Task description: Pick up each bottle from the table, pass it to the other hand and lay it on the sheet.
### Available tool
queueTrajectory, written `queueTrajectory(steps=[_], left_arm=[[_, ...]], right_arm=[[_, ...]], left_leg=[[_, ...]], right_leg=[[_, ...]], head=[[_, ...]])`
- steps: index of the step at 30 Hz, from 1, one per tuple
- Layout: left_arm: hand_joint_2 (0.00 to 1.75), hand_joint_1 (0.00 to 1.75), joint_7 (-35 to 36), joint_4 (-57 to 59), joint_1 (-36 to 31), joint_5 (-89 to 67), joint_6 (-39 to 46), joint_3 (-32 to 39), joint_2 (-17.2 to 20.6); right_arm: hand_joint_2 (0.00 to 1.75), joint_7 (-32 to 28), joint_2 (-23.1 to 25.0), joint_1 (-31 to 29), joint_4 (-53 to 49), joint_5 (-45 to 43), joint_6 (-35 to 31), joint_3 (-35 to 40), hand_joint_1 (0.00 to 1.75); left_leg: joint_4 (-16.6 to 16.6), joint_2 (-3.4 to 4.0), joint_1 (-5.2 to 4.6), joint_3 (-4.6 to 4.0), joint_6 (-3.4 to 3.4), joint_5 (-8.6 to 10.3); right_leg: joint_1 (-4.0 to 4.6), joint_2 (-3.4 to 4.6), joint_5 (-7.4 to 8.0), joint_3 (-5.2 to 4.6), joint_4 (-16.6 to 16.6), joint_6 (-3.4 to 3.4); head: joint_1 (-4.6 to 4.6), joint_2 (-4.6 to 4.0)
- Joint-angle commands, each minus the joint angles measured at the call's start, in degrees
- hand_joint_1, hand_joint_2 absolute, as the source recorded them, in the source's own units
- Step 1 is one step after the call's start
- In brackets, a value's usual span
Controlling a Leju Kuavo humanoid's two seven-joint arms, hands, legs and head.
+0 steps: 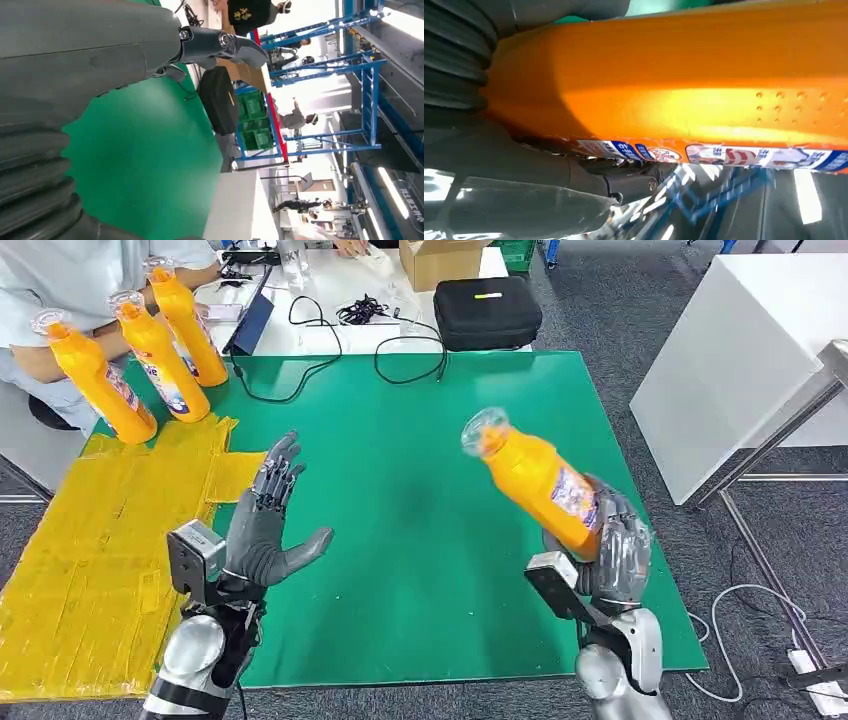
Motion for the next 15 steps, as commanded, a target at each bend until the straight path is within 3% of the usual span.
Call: queueTrajectory(steps=[1,7,15], left_arm=[[1.75,0.00,0.67,5.37,-3.31,0.92,-0.44,-3.45,0.39],[1.75,0.00,0.90,7.25,-6.03,2.32,-2.05,-5.75,1.04],[1.75,0.00,1.02,8.19,-7.65,3.16,-2.79,-7.22,1.13]], right_arm=[[1.75,-3.42,5.02,-3.55,-0.46,-6.30,-0.60,-2.68,1.75],[1.75,-10.12,7.83,-9.72,9.58,-21.92,13.18,2.93,1.75],[1.75,-10.96,10.43,-14.08,16.43,-23.93,16.26,9.75,1.75]], left_leg=[[0.01,0.02,0.04,0.28,-0.15,-0.12],[-0.01,0.22,0.07,0.28,-0.15,-0.09],[-0.03,0.23,0.11,0.35,-0.16,-0.10]], right_leg=[[0.05,-0.06,-0.11,0.28,0.01,-0.08],[0.08,0.13,-0.01,0.23,-0.03,-0.08],[0.12,0.13,-0.05,0.29,0.00,-0.09]], head=[[0.00,0.00],[0.02,0.00],[0.00,0.00]])
